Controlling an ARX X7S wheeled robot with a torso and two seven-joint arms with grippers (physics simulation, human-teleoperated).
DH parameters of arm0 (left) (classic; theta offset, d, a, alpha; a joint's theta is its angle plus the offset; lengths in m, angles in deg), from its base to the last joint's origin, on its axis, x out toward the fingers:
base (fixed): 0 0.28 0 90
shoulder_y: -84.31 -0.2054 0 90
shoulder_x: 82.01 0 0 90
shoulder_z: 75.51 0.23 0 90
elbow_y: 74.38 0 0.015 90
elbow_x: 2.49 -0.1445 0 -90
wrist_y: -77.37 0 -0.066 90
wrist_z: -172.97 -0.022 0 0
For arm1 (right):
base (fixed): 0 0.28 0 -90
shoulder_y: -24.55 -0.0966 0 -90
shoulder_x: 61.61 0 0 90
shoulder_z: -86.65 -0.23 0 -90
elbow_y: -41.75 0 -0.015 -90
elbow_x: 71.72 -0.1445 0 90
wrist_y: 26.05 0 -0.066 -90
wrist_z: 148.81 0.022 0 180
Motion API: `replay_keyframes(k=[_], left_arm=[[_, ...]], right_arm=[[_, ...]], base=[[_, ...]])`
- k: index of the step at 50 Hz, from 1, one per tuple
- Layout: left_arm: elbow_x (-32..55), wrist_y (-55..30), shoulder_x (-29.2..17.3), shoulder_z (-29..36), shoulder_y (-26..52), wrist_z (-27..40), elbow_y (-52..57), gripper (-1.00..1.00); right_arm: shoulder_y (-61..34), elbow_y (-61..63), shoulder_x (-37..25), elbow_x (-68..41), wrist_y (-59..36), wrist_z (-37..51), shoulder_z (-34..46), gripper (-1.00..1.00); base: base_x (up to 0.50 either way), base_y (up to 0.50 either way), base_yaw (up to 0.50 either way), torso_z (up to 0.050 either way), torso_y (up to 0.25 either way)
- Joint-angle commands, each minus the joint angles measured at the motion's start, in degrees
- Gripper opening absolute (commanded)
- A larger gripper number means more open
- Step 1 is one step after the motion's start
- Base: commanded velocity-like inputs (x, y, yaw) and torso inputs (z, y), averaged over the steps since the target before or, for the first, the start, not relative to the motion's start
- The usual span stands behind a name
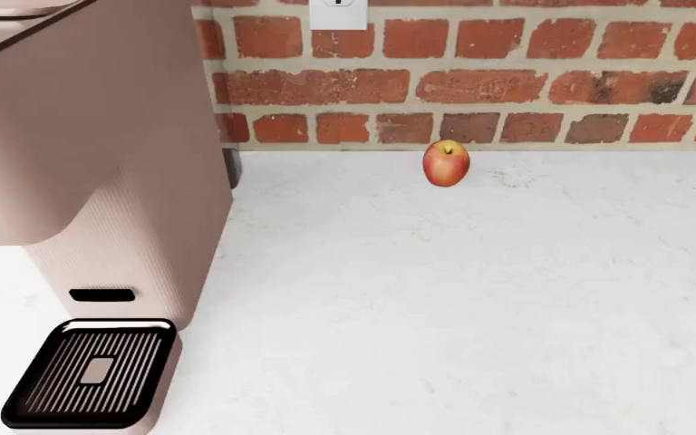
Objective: Pick the condiment bottle from the counter and place it in the cabinet.
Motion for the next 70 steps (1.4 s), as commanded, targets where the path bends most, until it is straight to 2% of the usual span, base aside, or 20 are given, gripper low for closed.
replay_keyframes(k=[1,23,36,52,59,70], left_arm=[[-0.07,0.18,-0.22,0.25,0.19,-0.03,-0.10,1.00],[0.37,0.58,-0.77,0.23,0.25,0.20,-0.07,1.00],[-0.38,1.34,-1.08,0.43,-0.63,-0.47,-0.32,1.00],[-1.16,2.21,-1.12,0.76,-1.34,-0.87,-0.58,1.00],[-1.63,2.73,-1.24,0.80,-1.81,-1.21,-0.74,1.00],[-1.86,3.11,-1.36,0.98,-2.16,-1.40,-1.00,1.00]], right_arm=[[-2.53,-2.79,0.76,6.06,0.77,-5.63,1.81,-1.00],[-8.25,-11.81,2.95,19.05,5.20,-18.21,8.05,-1.00],[-8.45,-17.54,3.77,23.69,5.89,-23.06,11.32,-1.00],[-11.49,-28.33,7.90,31.86,7.71,-36.12,17.09,-1.00],[-11.70,-33.59,13.07,47.12,6.17,-45.44,10.30,-1.00],[-11.74,-40.90,18.69,64.12,6.84,-56.02,3.07,-1.00]], base=[[0.00,0.00,0.00,0.011,0.014],[0.00,0.00,0.00,0.011,0.015],[0.00,0.00,0.00,0.010,0.014],[0.00,0.00,0.00,0.010,0.015],[0.00,0.00,0.00,0.010,0.015],[0.00,0.00,0.00,0.010,0.014]])
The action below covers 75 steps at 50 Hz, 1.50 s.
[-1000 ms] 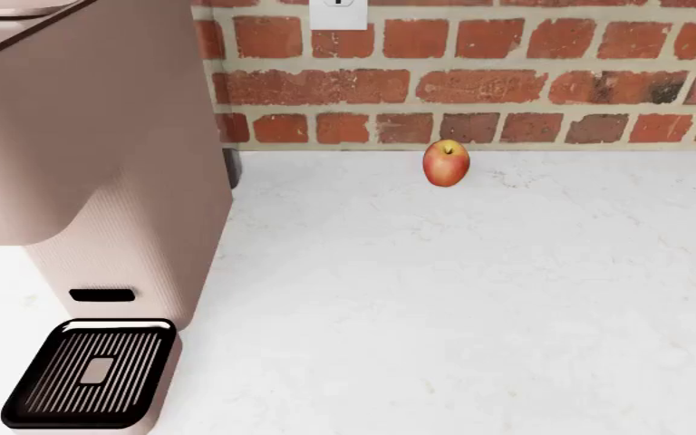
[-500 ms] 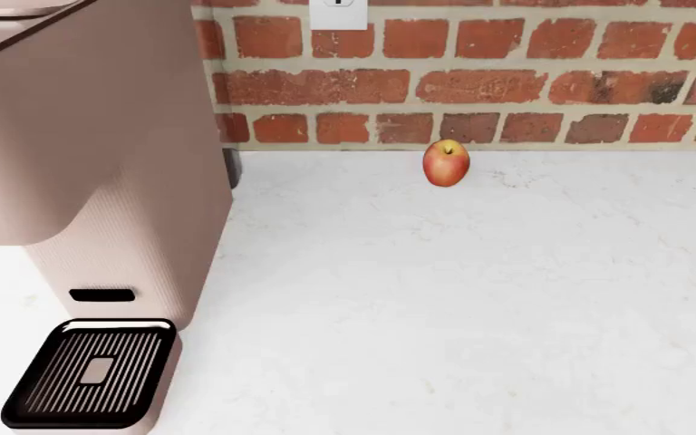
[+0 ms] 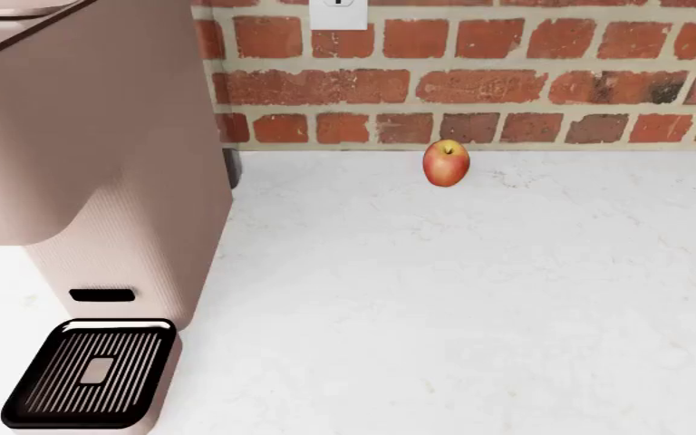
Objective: Pick the condiment bottle from the counter and place it in the cabinet.
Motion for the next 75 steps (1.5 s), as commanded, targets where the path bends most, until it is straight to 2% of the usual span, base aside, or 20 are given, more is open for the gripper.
replay_keyframes(k=[1,6,12,28,35,52,59,75], left_arm=[[-0.42,0.54,-0.10,0.20,-0.46,-0.35,-0.30,1.00],[-0.91,0.92,-0.08,0.42,-0.80,-0.70,-0.55,1.00],[-1.38,1.33,0.03,0.65,-1.16,-0.93,-0.78,1.00],[-1.32,1.83,-0.40,0.43,-1.89,-0.69,-0.57,1.00],[-1.33,2.00,-0.65,0.37,-2.10,-0.67,-0.56,1.00],[-1.14,2.18,-1.12,0.69,-2.79,-1.04,-0.73,1.00],[-1.08,2.73,-1.46,0.73,-3.35,-2.22,-0.52,1.00],[1.51,3.14,-1.41,-0.13,-4.08,-2.34,-1.00,1.00]], right_arm=[[-0.69,-8.84,6.17,19.76,1.16,-12.31,-7.24,-1.00],[-0.69,-13.40,9.28,30.89,2.87,-18.35,-12.56,-1.00],[-0.66,-16.77,11.39,38.41,3.83,-23.47,-15.47,-1.00],[-0.43,-21.58,12.80,40.39,3.82,-29.47,-11.76,-1.00],[-0.69,-26.29,14.06,43.95,6.77,-31.18,-13.25,-1.00],[-0.70,-33.65,14.17,32.82,13.11,-28.72,-3.13,-1.00],[-0.70,-35.74,14.18,26.09,15.30,-27.60,3.27,-1.00],[-0.70,-37.62,14.18,18.01,17.67,-26.84,11.77,-1.00]], base=[[0.00,0.00,0.00,0.010,0.016],[0.00,0.00,0.00,0.010,0.015],[0.00,0.00,0.00,0.010,0.015],[0.00,0.00,0.00,0.007,0.011],[0.00,0.00,0.00,0.000,0.000],[0.00,0.00,0.00,0.000,0.000],[0.00,0.00,0.00,0.032,0.074],[0.00,0.00,0.00,0.046,0.073]])
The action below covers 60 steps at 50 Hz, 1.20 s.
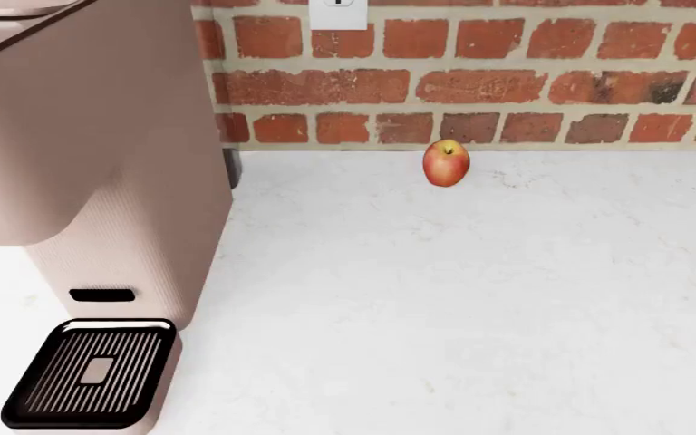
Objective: Pick the condiment bottle from the counter and place it in the cabinet.
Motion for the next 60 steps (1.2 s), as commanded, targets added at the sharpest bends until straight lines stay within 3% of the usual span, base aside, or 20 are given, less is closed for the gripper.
replay_keyframes(k=[1,10,19,40,60], left_arm=[[1.34,0.29,-0.10,-0.39,-0.51,-0.18,-0.19,1.00],[1.63,0.39,-0.24,-0.46,-0.69,0.12,-0.13,1.00],[1.35,0.70,-0.43,-0.41,-1.19,-0.05,-0.23,1.00],[2.10,0.57,-0.80,-0.29,-0.61,0.51,-0.36,1.00],[2.52,0.54,-1.08,-0.04,-0.39,0.96,-0.48,1.00]], right_arm=[[0.04,-8.99,0.51,-10.66,-1.50,-3.24,11.32,-1.00],[0.58,-11.17,0.51,-19.99,1.30,-1.76,20.76,-1.00],[2.69,-11.24,0.50,-22.17,2.12,-0.70,23.13,-1.00],[6.16,-11.27,0.39,1.69,0.66,-1.71,3.55,-1.00],[8.33,-11.27,-0.03,13.25,0.69,-1.74,-5.40,-1.00]], base=[[0.00,0.00,0.00,0.048,0.068],[0.00,0.00,0.00,0.048,0.068],[0.00,0.00,0.00,0.048,0.069],[0.00,0.00,0.00,0.048,0.068],[0.00,0.00,0.00,0.048,0.069]])
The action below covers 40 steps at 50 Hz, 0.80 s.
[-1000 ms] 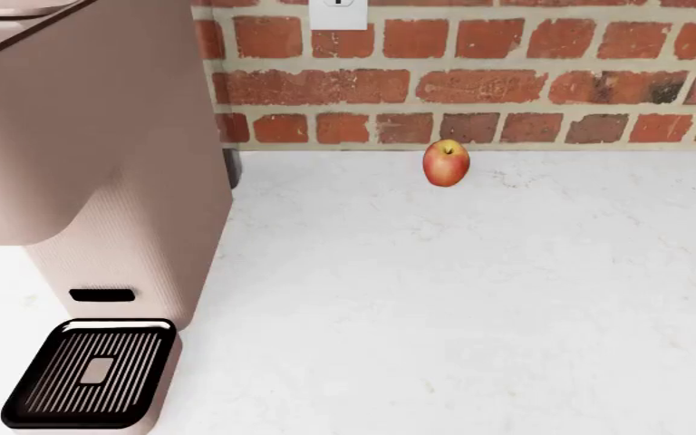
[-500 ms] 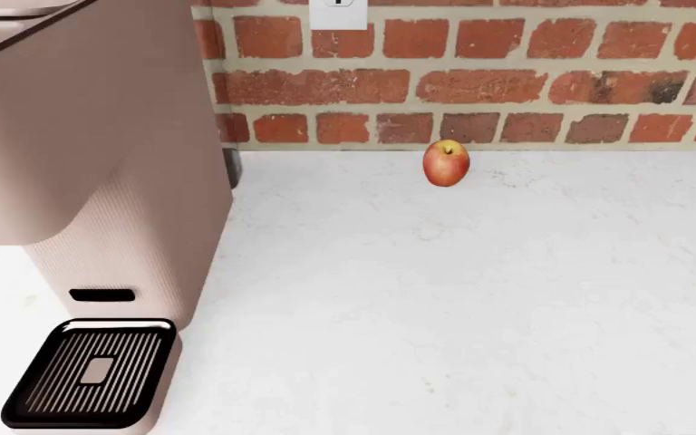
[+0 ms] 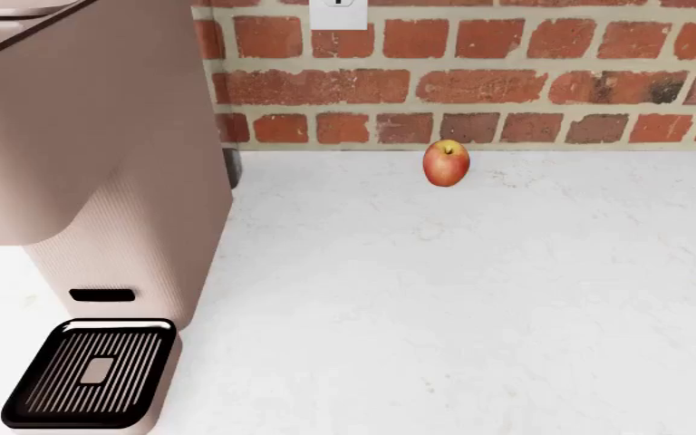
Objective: Pick the condiment bottle from the counter and place it in the cabinet.
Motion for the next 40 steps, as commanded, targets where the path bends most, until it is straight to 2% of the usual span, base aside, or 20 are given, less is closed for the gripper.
replay_keyframes(k=[1,32,40], left_arm=[[0.06,0.10,-0.15,0.16,-0.01,0.10,-0.09,1.00],[0.02,0.51,-0.43,0.73,-0.36,0.18,-0.06,1.00],[-0.13,0.60,-0.51,0.95,-0.22,0.05,-0.17,1.00]], right_arm=[[5.99,-11.15,-0.61,6.58,-2.02,-1.53,3.37,-1.00],[10.01,-11.16,-3.28,10.44,-1.44,2.40,3.04,-1.00],[9.78,-11.16,-4.14,8.29,-5.39,8.28,-3.01,-1.00]], base=[[0.00,0.00,0.00,0.048,0.068],[0.00,0.00,0.00,0.048,0.069],[0.00,0.00,0.00,0.048,0.068]])
